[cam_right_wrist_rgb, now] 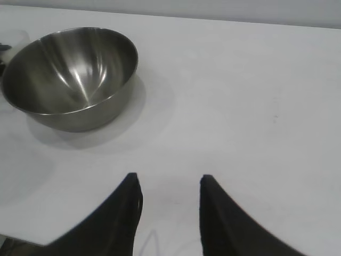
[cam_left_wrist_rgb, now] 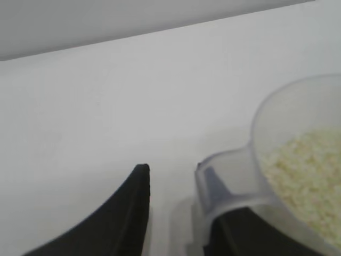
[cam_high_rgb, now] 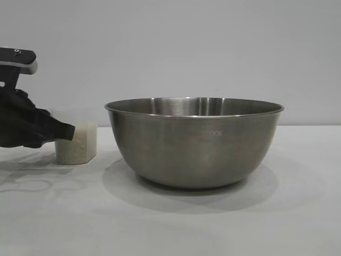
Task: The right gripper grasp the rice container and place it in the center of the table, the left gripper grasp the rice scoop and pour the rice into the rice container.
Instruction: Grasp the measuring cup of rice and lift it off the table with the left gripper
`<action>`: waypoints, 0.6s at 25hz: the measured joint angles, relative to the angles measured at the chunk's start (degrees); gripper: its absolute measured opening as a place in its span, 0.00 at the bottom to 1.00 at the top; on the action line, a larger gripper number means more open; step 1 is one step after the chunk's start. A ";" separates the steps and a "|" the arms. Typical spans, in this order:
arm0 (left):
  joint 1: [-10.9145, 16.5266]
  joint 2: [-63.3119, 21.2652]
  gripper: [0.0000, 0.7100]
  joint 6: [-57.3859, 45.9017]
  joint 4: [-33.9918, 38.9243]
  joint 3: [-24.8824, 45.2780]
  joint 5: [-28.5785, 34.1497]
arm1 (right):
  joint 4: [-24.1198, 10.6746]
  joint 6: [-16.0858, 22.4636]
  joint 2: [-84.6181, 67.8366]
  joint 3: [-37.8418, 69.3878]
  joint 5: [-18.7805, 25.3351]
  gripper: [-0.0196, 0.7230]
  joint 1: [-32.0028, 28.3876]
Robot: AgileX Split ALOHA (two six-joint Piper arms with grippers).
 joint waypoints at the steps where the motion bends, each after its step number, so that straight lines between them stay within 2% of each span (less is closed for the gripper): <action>1: 0.00 -0.43 0.05 0.00 0.00 0.00 0.11 | 0.00 0.00 0.00 0.00 0.00 0.33 0.00; 2: 0.00 -0.86 0.00 0.04 0.11 -0.14 0.11 | 0.00 0.00 0.00 0.00 0.00 0.33 0.00; 9: 0.00 -4.77 0.00 4.36 3.87 -0.27 0.60 | 0.00 0.00 0.00 0.00 0.00 0.33 0.00; 15: 0.00 -13.38 0.00 17.12 11.29 -0.56 0.72 | 0.00 0.00 0.00 0.00 0.00 0.33 0.00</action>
